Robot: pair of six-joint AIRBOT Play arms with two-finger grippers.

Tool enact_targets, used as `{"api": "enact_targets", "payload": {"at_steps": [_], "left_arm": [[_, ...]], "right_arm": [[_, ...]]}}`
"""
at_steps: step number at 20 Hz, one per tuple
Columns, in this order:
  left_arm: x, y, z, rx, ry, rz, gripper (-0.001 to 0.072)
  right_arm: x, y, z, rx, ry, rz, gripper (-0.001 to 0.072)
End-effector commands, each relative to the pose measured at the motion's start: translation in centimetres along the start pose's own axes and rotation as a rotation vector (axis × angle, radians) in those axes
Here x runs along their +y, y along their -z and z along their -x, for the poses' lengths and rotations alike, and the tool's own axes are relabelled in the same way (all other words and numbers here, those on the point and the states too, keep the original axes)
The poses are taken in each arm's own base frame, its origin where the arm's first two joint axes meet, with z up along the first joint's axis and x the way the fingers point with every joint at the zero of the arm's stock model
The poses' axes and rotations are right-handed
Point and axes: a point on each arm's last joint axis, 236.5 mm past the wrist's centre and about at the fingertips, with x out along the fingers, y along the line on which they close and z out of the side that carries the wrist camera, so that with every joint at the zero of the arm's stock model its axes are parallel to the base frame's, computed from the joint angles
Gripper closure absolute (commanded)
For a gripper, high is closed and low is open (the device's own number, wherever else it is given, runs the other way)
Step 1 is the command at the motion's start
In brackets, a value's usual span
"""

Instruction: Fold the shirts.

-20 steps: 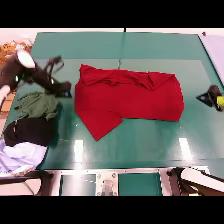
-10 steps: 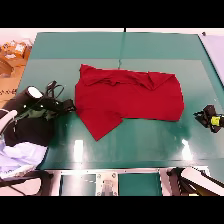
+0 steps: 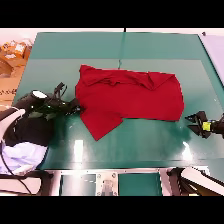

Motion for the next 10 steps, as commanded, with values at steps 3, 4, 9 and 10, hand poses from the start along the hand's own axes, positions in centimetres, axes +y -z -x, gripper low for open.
{"api": "enact_targets", "payload": {"at_steps": [3,4,9,10], "left_arm": [[-1.5,-1.1,0.5,-0.016,0.038,-0.047,0.0679],[-1.4,-1.1,0.5,-0.014,0.032,-0.051,0.0679],[-1.8,-1.5,1.0,0.000,0.021,-0.106,0.0680],[-2.7,-2.0,1.8,0.005,0.021,-0.148,0.0681]], "right_arm": [[2.2,0.5,-3.7,-0.003,-0.037,-0.007,0.0197],[2.6,0.8,-4.8,0.011,-0.042,-0.016,0.0199],[3.8,1.5,-6.3,0.096,-0.054,0.021,0.0687],[4.8,1.5,-5.8,0.118,-0.074,0.062,0.0699]]}}
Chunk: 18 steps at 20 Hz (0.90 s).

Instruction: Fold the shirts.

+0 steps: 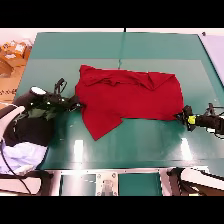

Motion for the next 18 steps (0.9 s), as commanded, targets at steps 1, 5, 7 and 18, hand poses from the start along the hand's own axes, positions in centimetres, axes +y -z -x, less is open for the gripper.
{"api": "enact_targets", "payload": {"at_steps": [1,5,7,18], "left_arm": [[-2.1,-1.5,2.0,0.006,-0.002,-0.093,0.0681],[-10.4,-7.1,12.2,-0.206,-0.057,-0.332,0.0681],[-17.5,-9.0,20.3,-0.413,-0.051,-0.486,0.0681],[-41.3,5.9,50.0,-1.091,0.075,-1.019,0.0679]], "right_arm": [[2.7,0.2,0.6,0.063,-0.049,0.080,0.0699],[12.3,-3.7,8.4,-0.026,-0.169,0.278,0.0700],[18.5,-5.4,14.7,-0.162,-0.226,0.402,0.0700],[39.3,7.7,48.5,-0.972,-0.509,0.964,0.0699]]}}
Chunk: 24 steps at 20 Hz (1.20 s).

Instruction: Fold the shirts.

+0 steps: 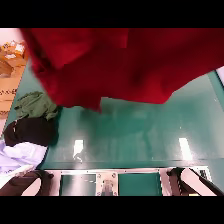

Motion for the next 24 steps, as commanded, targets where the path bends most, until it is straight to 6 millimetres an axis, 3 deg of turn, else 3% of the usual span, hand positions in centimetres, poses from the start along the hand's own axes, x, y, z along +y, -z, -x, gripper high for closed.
{"api": "enact_targets", "payload": {"at_steps": [1,4,6,8,10,12,15,17,19,21,24], "left_arm": [[-2.9,-2.0,3.7,-0.017,0.009,-0.023,0.0679],[0.9,1.6,1.5,0.102,-0.080,0.067,0.0679],[3.5,4.7,-1.2,0.186,-0.107,0.118,0.0679],[6.0,8.7,-4.5,0.274,-0.111,0.188,0.0679],[9.0,14.0,-8.3,0.384,-0.120,0.264,0.0679],[11.7,20.5,-12.2,0.507,-0.111,0.341,0.0679],[15.6,31.7,-17.8,0.667,-0.102,0.484,0.0679],[17.6,38.7,-19.9,0.754,-0.124,0.559,0.0679],[18.5,44.1,-21.0,0.818,-0.132,0.621,0.0679],[19.0,48.1,-21.5,0.863,-0.142,0.663,0.0679],[19.2,52.3,-21.3,0.930,-0.146,0.703,0.0679]], "right_arm": [[6.4,-3.9,5.2,-0.164,-0.038,0.123,0.0699],[5.4,-3.6,5.2,-0.152,0.007,0.138,0.0699],[2.9,-2.5,3.4,-0.104,0.029,0.094,0.0700],[-1.0,0.0,0.2,-0.014,0.053,0.010,0.0699],[-5.4,4.1,-4.3,0.100,0.062,-0.067,0.0699],[-9.6,9.5,-9.6,0.218,0.069,-0.139,0.0699],[-16.1,19.1,-17.1,0.387,0.109,-0.250,0.0699],[-20.3,25.2,-20.9,0.484,0.149,-0.330,0.0699],[-23.7,30.5,-23.5,0.558,0.177,-0.408,0.0699],[-26.1,34.5,-25.3,0.612,0.191,-0.467,0.0699],[-28.0,37.8,-26.1,0.664,0.206,-0.496,0.0699]]}}
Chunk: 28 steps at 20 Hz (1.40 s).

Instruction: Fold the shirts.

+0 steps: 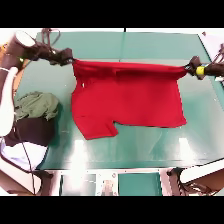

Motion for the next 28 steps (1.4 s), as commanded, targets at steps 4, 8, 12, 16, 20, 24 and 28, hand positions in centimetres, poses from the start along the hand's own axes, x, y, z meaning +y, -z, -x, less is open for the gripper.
{"api": "enact_targets", "payload": {"at_steps": [4,8,12,16,20,24,28], "left_arm": [[3.8,5.1,-5.0,0.183,-0.021,0.063,0.0679],[4.7,10.3,-4.6,0.372,-0.041,0.098,0.0680],[5.0,11.5,-5.7,0.377,-0.032,0.141,0.0679],[3.4,11.3,-6.7,0.361,-0.006,0.129,0.0678],[2.7,12.7,-5.3,0.440,0.009,0.153,0.0165],[1.6,12.3,-0.8,0.544,0.032,0.166,0.0298],[0.5,13.8,1.9,0.643,0.032,0.139,0.0652]], "right_arm": [[-5.6,3.6,-2.7,0.159,0.071,-0.016,0.0700],[-8.2,7.2,-0.7,0.330,0.147,0.025,0.0700],[-8.0,7.9,-1.0,0.352,0.154,0.034,0.0700],[-7.6,8.5,-1.1,0.373,0.159,0.007,0.0693],[-8.8,7.5,2.8,0.428,0.228,-0.072,0.0519],[-8.7,7.2,7.3,0.490,0.266,-0.105,0.0700],[-7.1,9.5,9.9,0.493,0.268,-0.101,0.0701]]}}
